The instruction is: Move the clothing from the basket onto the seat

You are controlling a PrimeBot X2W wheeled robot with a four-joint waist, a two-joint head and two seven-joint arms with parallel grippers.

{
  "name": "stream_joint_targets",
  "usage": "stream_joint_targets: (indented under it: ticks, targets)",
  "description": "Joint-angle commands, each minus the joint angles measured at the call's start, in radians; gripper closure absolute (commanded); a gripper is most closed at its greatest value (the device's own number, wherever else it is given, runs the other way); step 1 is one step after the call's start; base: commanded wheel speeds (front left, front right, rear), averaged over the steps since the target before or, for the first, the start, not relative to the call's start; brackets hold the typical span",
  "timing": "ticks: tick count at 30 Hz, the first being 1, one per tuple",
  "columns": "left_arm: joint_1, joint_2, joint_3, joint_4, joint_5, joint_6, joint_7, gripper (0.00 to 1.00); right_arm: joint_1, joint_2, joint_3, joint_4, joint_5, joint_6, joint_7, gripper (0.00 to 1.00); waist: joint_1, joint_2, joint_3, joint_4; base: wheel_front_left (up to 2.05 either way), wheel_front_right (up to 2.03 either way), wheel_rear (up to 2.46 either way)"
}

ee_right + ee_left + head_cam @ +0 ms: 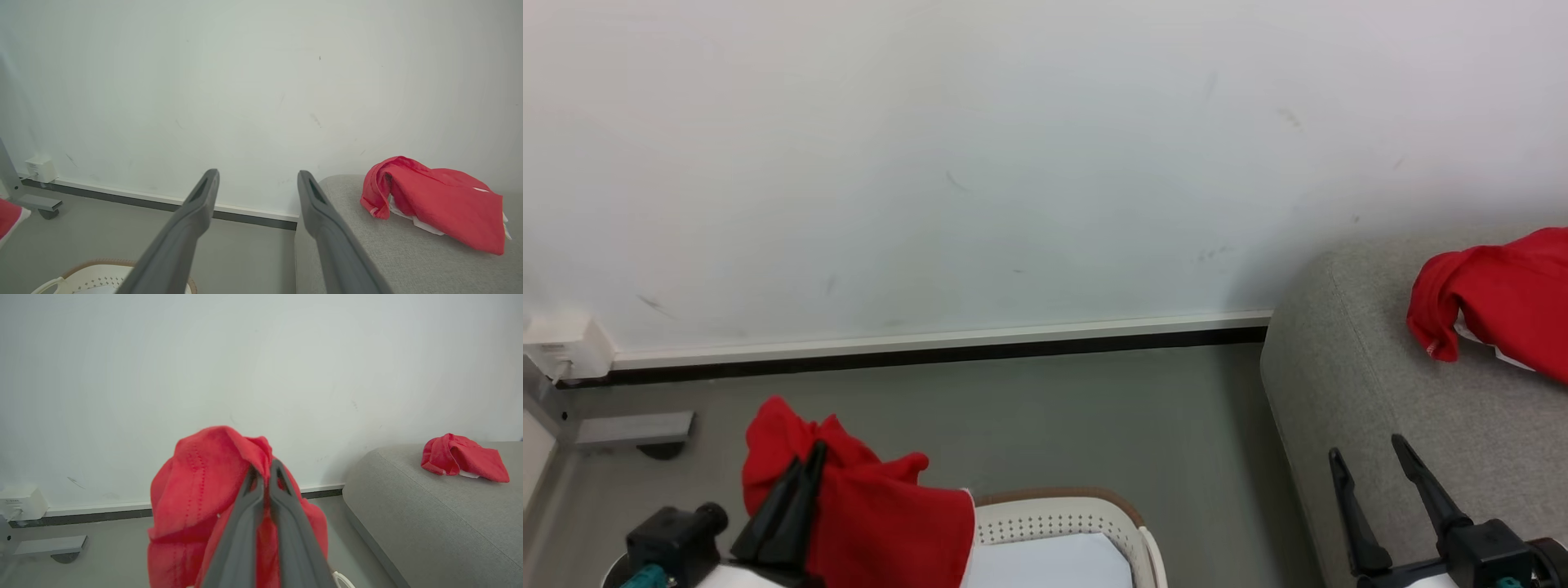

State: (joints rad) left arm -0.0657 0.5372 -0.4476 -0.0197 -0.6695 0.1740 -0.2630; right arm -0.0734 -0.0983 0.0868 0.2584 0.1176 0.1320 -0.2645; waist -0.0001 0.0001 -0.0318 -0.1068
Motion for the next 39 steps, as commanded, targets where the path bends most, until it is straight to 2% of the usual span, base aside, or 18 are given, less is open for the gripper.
stream_joint_targets:
  ticks: [1, 9, 20, 32, 39]
  targets:
    - [0.028, -0.008, 0.023, -0.007, 0.041, -0.019, -0.002, 1.00, 0.019, -0.011, 0.003, -0.006, 0.008, -0.003, 0.000, 0.00, 0.0001, -0.0001, -0.006, 0.004, 0.00, 0.00, 0.00]
    - [0.097, -0.068, 0.121, 0.028, 0.155, -0.130, -0.002, 1.00, 0.029, -0.009, 0.040, -0.003, 0.016, -0.003, 0.000, 0.00, 0.0001, -0.0001, -0.013, 0.012, 0.00, 0.00, 0.00]
    - [0.093, -0.128, 0.166, 0.047, 0.246, -0.237, -0.002, 1.00, -0.007, -0.018, 0.122, -0.031, 0.065, -0.003, 0.000, 0.00, 0.0001, -0.0001, 0.004, 0.010, 0.00, 0.00, 0.00]
    - [-0.031, -0.153, 0.060, 0.086, 0.294, -0.288, 0.001, 1.00, -0.113, -0.041, 0.431, -0.058, 0.158, -0.003, 0.000, 0.00, 0.0001, -0.0001, 0.020, -0.012, 0.00, 0.00, 0.00]
    - [-0.142, -0.193, -0.035, 0.117, 0.290, -0.300, 0.017, 1.00, -0.200, -0.018, 0.618, -0.041, 0.200, -0.003, 0.004, 0.00, 0.0001, -0.0001, 0.028, -0.026, 0.00, 0.00, 0.00]
